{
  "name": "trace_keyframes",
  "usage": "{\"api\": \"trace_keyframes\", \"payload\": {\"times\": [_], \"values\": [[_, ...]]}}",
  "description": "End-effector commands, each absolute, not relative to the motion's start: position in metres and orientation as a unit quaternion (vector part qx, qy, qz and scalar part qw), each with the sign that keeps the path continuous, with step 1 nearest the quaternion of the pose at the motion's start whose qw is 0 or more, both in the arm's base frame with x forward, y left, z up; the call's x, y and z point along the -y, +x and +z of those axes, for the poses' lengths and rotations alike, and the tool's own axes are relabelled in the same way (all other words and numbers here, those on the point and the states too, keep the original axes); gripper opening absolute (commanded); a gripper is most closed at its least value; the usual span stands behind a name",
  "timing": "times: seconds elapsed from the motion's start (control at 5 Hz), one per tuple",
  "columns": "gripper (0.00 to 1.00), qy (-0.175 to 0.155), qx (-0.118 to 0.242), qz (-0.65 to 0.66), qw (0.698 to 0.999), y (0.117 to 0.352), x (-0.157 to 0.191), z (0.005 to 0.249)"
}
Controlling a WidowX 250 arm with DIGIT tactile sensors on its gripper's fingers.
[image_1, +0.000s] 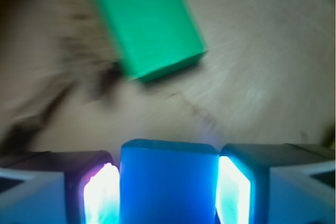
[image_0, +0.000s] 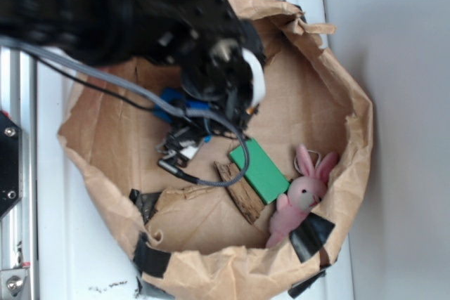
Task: Grab the blue block.
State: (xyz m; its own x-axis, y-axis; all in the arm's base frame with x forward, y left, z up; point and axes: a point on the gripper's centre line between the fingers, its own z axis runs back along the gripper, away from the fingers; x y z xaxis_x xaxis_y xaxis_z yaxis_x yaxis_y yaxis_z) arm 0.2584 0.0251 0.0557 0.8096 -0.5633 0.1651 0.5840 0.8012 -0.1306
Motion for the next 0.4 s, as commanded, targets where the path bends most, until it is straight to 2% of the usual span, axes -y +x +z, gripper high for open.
{"api": "trace_keyframes", "payload": {"times": [0.0, 0.2], "values": [[0.00, -0.065, 0.112, -0.160, 0.979, 0.253, -0.028, 0.135], [0.00, -0.047, 0.096, -0.056, 0.993, 0.255, -0.019, 0.152]]}}
